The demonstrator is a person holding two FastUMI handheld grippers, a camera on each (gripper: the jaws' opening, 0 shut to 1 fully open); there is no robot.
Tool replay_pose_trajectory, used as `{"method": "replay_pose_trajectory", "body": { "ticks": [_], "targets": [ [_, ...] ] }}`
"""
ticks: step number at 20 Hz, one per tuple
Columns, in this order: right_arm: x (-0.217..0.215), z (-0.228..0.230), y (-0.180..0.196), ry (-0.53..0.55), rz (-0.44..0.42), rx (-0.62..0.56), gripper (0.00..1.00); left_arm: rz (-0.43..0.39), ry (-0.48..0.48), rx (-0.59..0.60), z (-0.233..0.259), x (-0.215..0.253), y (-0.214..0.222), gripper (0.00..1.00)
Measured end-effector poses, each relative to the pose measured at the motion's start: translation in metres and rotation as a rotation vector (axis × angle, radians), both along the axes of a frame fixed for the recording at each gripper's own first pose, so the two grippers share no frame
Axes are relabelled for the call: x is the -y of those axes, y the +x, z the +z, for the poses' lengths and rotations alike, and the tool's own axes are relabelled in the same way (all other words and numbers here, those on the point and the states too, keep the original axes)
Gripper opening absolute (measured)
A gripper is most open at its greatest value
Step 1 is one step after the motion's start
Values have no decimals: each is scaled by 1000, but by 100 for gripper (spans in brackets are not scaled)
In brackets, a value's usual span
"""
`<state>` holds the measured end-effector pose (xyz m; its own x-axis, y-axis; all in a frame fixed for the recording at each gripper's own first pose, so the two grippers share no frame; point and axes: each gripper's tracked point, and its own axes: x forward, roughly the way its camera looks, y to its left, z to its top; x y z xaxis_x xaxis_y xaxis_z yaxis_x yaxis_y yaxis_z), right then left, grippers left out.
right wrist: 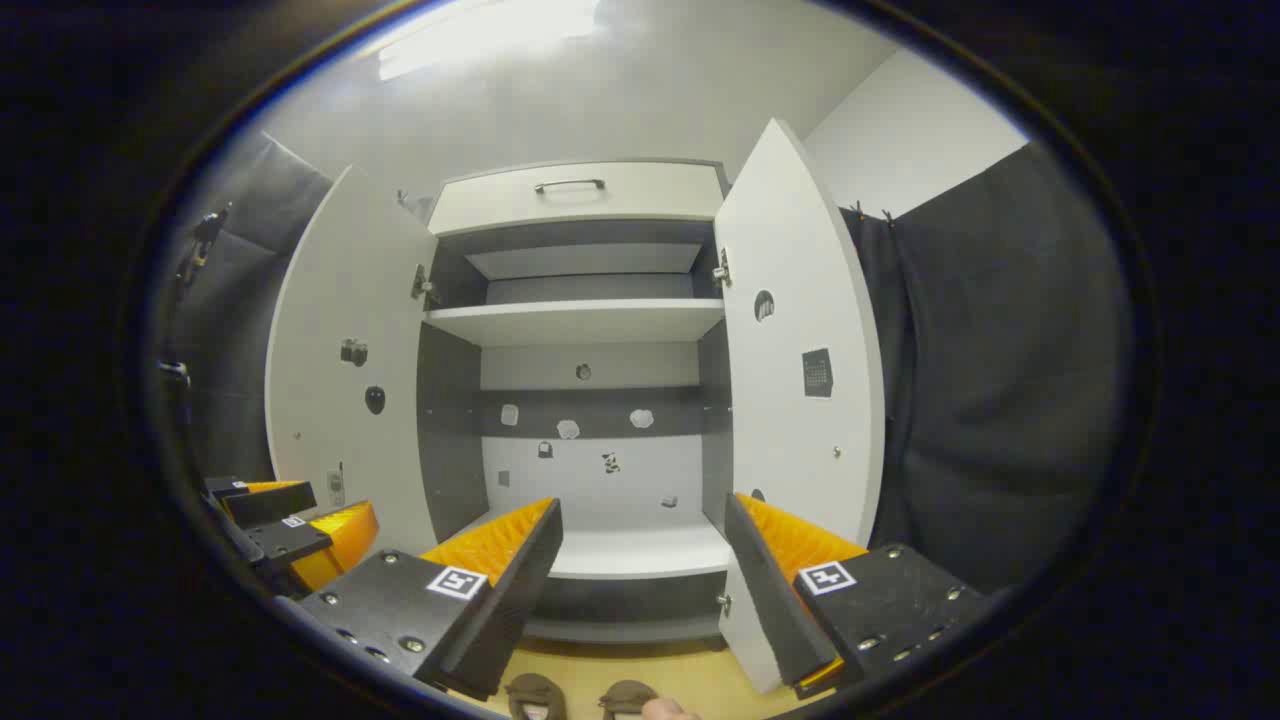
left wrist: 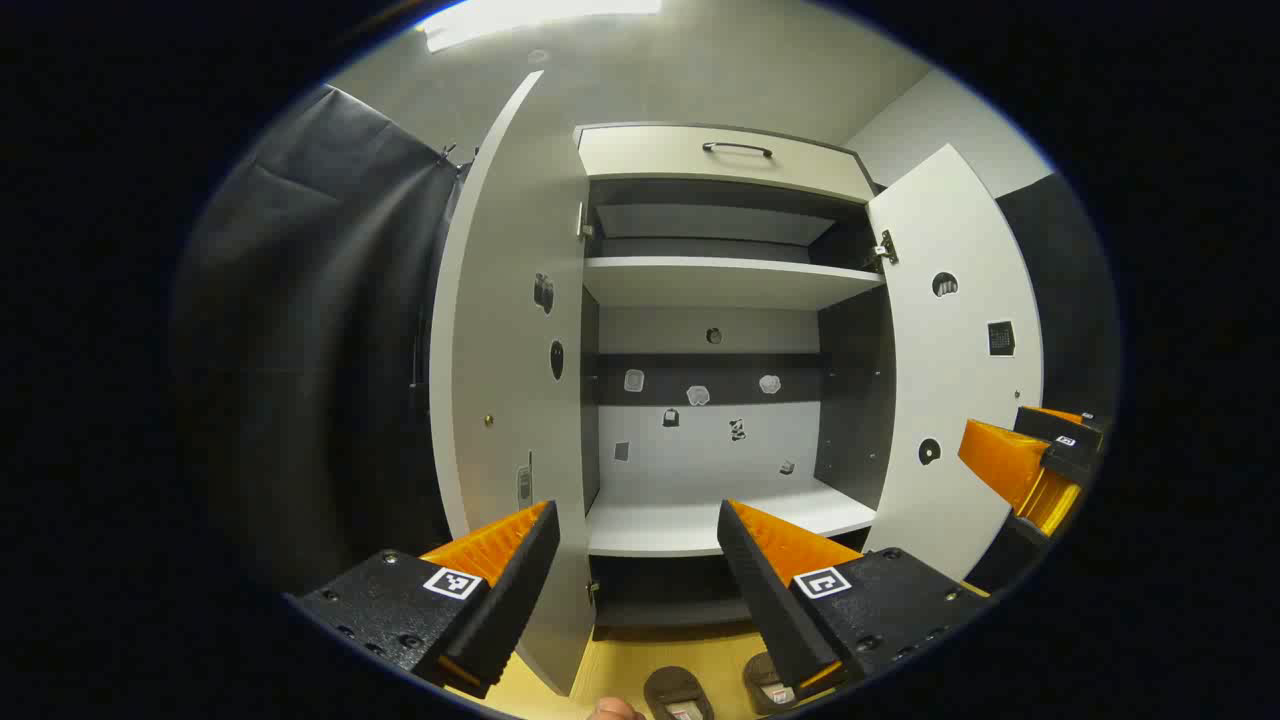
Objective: Grab one shoe with the right hand and put it into the shoe cabinet, grab the other shoe with the left hand and put it into the shoe cabinet; then close the right door with the right hand and the left door with the left hand.
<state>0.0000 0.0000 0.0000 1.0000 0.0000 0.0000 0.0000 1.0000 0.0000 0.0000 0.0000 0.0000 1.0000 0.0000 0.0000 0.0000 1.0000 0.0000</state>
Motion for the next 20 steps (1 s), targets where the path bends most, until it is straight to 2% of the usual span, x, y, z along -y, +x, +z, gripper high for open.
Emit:
{"method": "replay_pose_trajectory", "body": {
  "ticks": [14, 16, 20],
  "targets": [
    [-12, -14, 1, 0, 25, -27, 97, 16, 19, -1, -1, -4, -8, 96],
    [-15, -41, 5, 6, 34, -80, 98, 25, 16, 4, 1, -9, -9, 97],
    [-22, -160, -11, 7, 65, -286, 98, 59, 20, 0, -2, -25, -16, 97]
  ]
}}
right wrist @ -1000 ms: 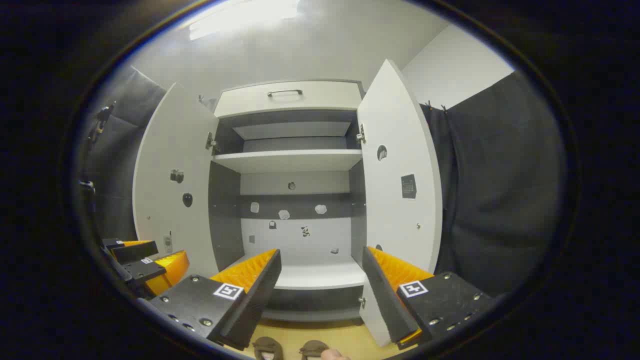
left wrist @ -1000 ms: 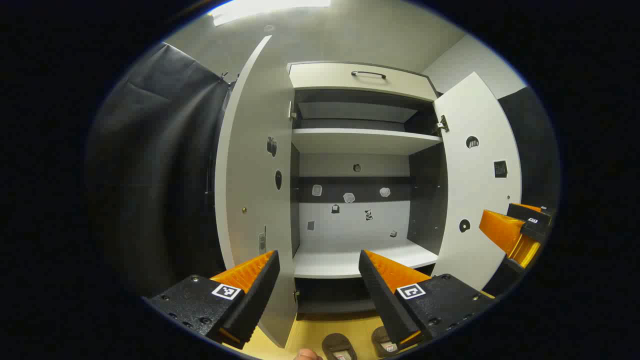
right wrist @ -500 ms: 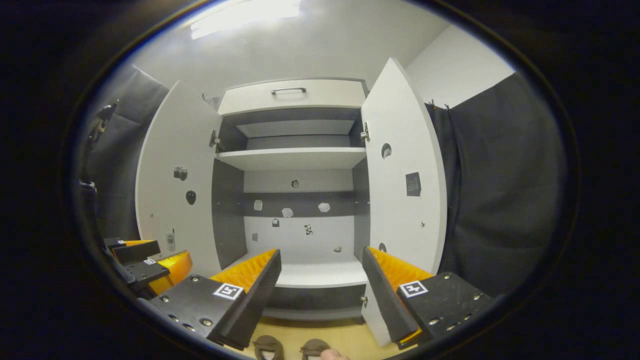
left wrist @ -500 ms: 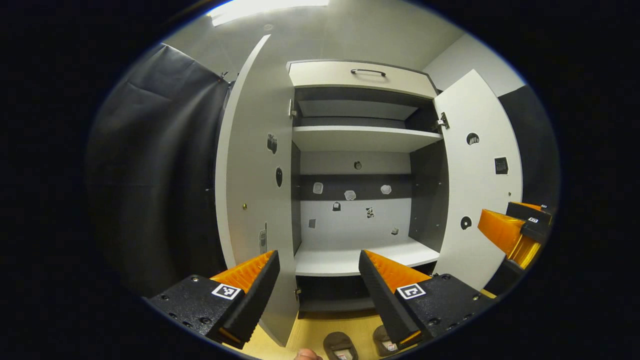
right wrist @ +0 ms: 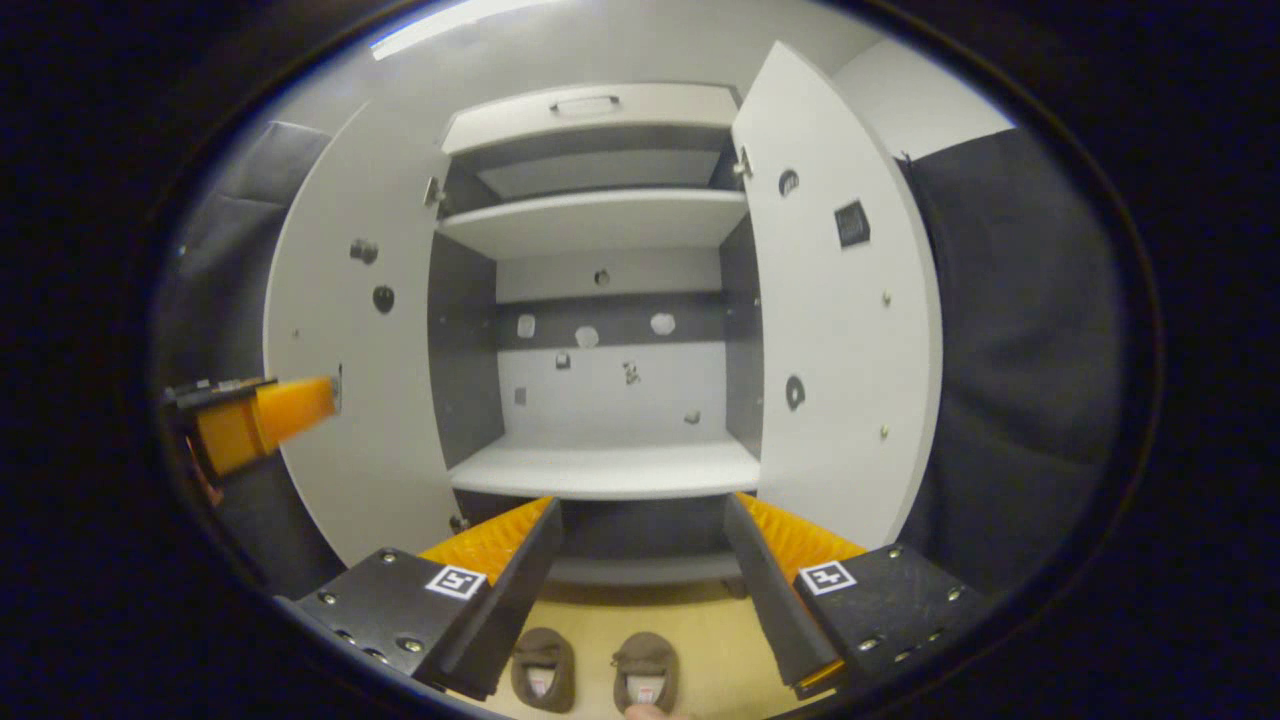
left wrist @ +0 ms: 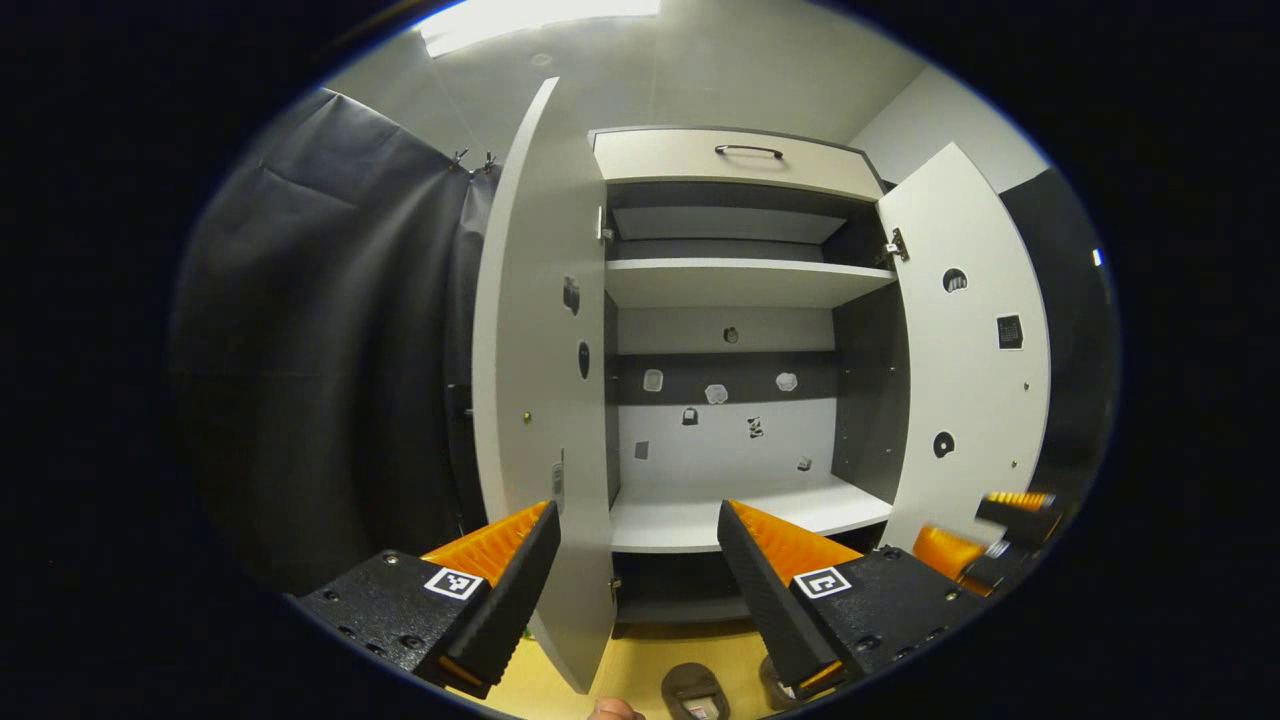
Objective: Grab one shoe with the right hand and put it into the shoe cabinet, grab the other shoe with the left hand and put it into the shoe cabinet; then close the right door with the right hand and the left door with the left hand.
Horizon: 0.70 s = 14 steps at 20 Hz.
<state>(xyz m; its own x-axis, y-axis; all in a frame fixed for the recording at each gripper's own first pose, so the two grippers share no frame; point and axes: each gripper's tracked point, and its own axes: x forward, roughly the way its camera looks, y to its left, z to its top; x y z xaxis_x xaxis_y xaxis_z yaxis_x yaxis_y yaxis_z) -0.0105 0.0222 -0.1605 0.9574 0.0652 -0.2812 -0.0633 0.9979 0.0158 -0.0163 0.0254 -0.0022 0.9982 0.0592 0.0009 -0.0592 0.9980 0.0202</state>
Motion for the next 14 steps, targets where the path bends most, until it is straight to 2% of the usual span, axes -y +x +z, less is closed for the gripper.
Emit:
{"method": "replay_pose_trajectory", "body": {
  "ticks": [5, 6, 7, 9, 10, 14],
  "targets": [
    [-19, -147, -39, 34, 45, -289, 98, 47, 17, -23, -9, -21, -12, 97],
    [-22, -173, -48, 32, 52, -344, 94, 58, 23, -28, -10, -26, -15, 97],
    [-25, -193, -54, 35, 62, -391, 94, 68, 29, -33, -13, -30, -18, 97],
    [-31, -232, -61, 45, 69, -470, 83, 87, 37, -43, -17, -38, -24, 97],
    [-32, -248, -64, 50, 67, -506, 81, 96, 42, -46, -19, -42, -27, 95],
    [-32, -300, -60, 42, 53, -596, 81, 130, 59, -63, -27, -58, -37, 97]
  ]
}}
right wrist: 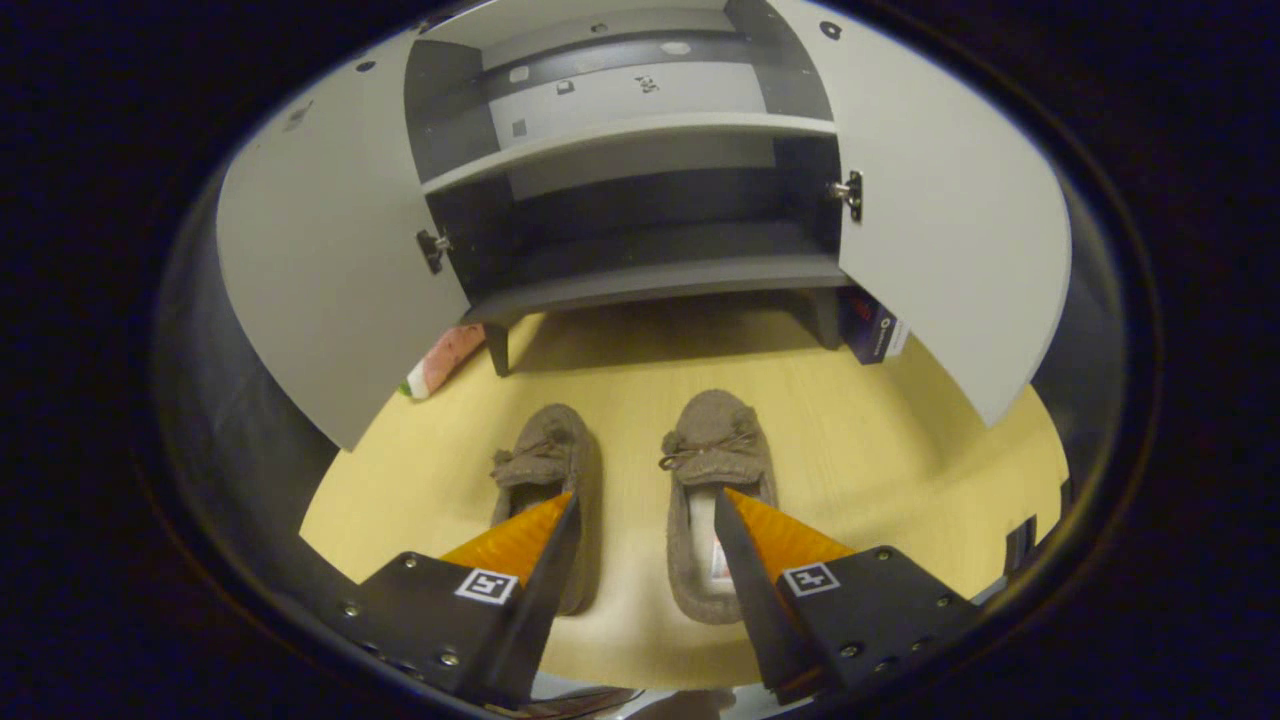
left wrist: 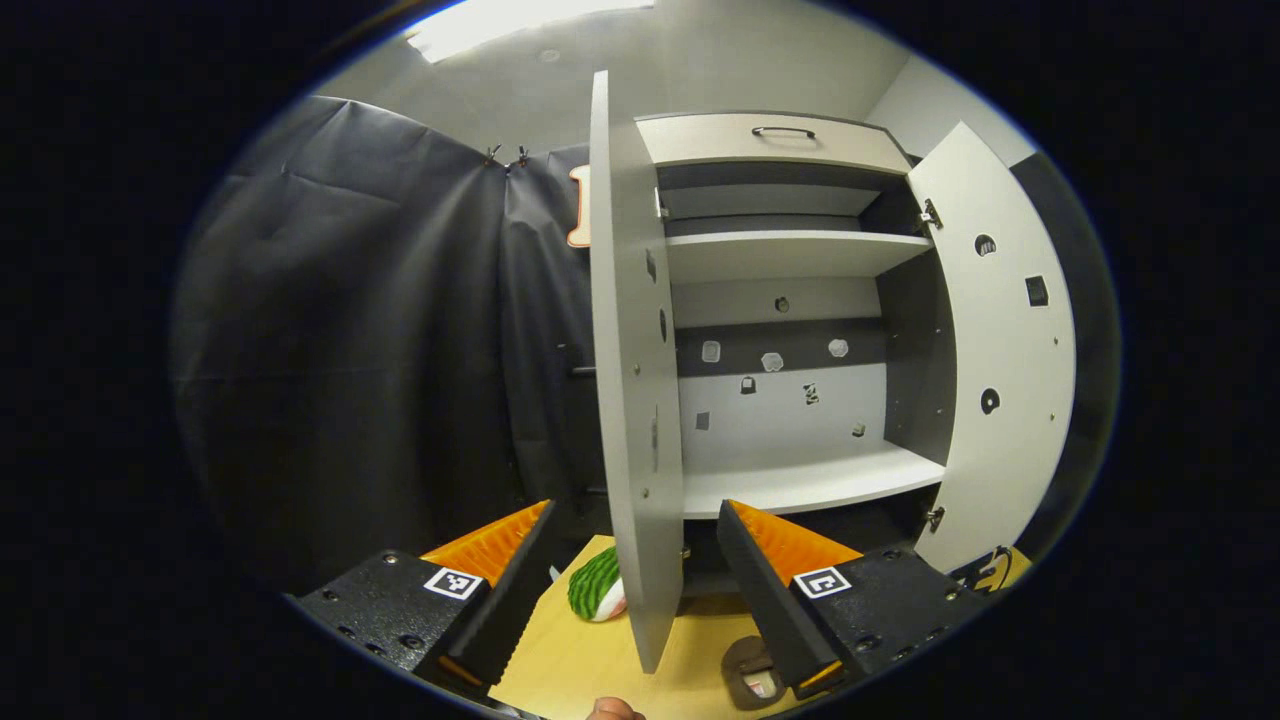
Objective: Grab one shoe with the right hand and put it into the shoe cabinet, grab the other shoe with the left hand and put it into the shoe cabinet; then close the right door with the right hand and the left door with the left hand.
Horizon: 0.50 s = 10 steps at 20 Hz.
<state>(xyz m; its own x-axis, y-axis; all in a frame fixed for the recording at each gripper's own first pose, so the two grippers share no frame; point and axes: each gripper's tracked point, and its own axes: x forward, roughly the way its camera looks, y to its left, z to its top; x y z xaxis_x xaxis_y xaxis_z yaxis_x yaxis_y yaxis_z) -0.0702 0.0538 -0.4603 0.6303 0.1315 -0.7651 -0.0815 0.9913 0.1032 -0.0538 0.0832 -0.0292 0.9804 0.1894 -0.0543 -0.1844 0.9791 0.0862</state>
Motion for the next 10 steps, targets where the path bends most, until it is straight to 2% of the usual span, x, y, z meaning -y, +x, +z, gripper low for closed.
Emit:
{"method": "replay_pose_trajectory", "body": {
  "ticks": [8, 9, 10],
  "targets": [
    [-2, -61, 37, -33, -24, -44, 81, 58, 39, -20, -8, -27, -14, 96],
    [-1, -64, 42, -43, -27, -46, 87, 65, 44, -26, -11, -29, -15, 96],
    [-5, -74, 48, -37, -22, -47, 75, 72, 48, -34, -13, -33, -15, 96]
  ]
}}
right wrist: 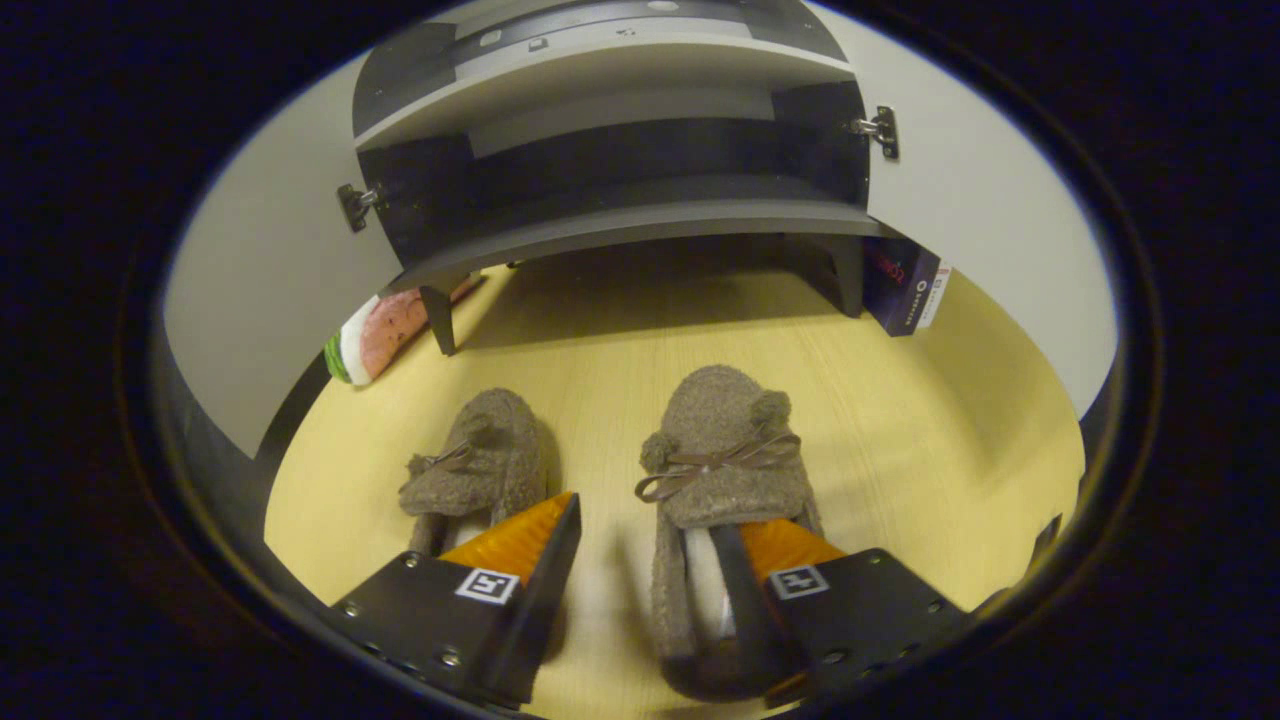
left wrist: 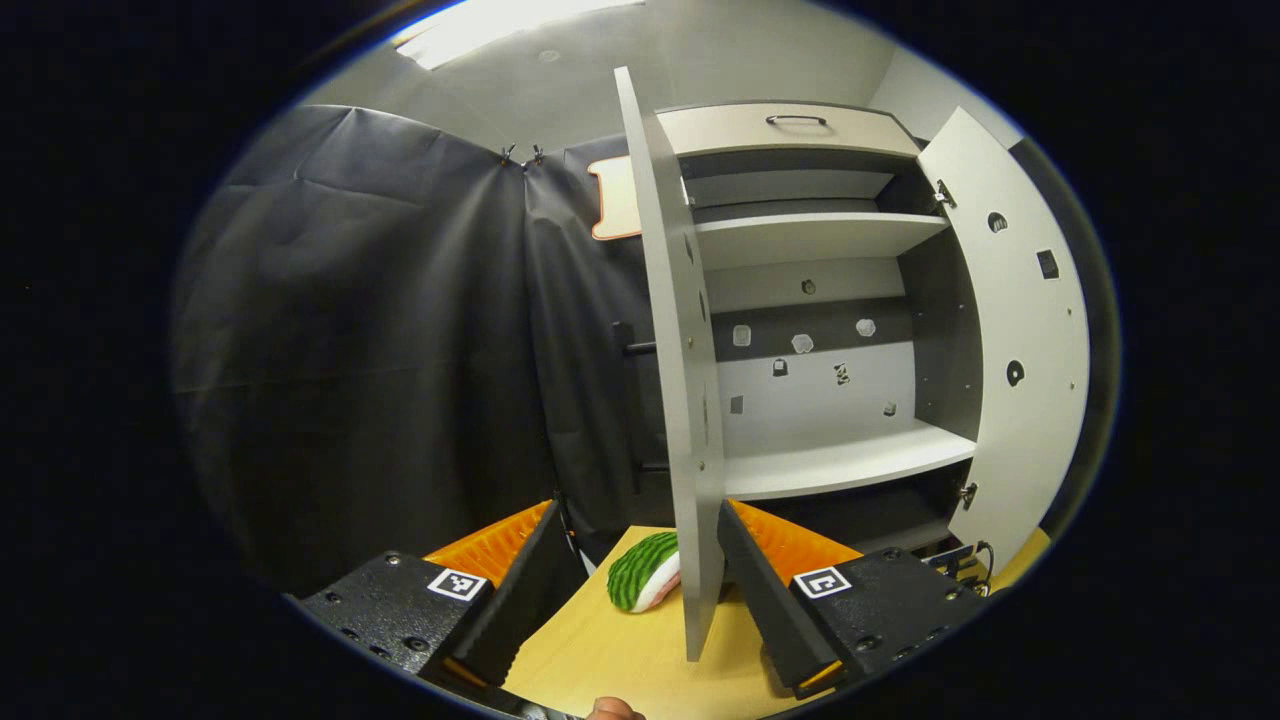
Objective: Grab one shoe with the right hand and put it into the shoe cabinet, grab the other shoe with the left hand and put it into the shoe cabinet; then close the right door with the right hand and the left door with the left hand.
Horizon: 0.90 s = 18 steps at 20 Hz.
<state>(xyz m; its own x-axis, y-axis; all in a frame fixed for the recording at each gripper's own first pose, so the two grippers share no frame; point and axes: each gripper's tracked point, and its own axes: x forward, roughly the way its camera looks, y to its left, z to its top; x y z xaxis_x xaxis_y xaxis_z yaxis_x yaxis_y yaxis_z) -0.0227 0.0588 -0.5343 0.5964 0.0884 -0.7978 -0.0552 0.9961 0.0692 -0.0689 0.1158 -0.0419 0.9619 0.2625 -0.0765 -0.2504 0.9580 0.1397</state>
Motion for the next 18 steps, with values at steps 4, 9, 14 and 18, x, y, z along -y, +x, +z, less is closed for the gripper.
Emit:
{"method": "replay_pose_trajectory", "body": {
  "ticks": [4, 9, 14, 18],
  "targets": [
    [19, -3, 3, -85, -23, -4, 28, 19, 0, -19, -7, -9, 1, 96],
    [18, -1, 9, -61, -44, -5, 9, 19, 2, -15, -8, -11, 3, 96],
    [29, 42, 15, -42, -51, 73, 9, -6, -8, -8, -9, -3, 7, 96],
    [29, 49, 25, -42, -10, 83, 9, -23, -18, -15, -15, 1, 9, 96]
  ]
}}
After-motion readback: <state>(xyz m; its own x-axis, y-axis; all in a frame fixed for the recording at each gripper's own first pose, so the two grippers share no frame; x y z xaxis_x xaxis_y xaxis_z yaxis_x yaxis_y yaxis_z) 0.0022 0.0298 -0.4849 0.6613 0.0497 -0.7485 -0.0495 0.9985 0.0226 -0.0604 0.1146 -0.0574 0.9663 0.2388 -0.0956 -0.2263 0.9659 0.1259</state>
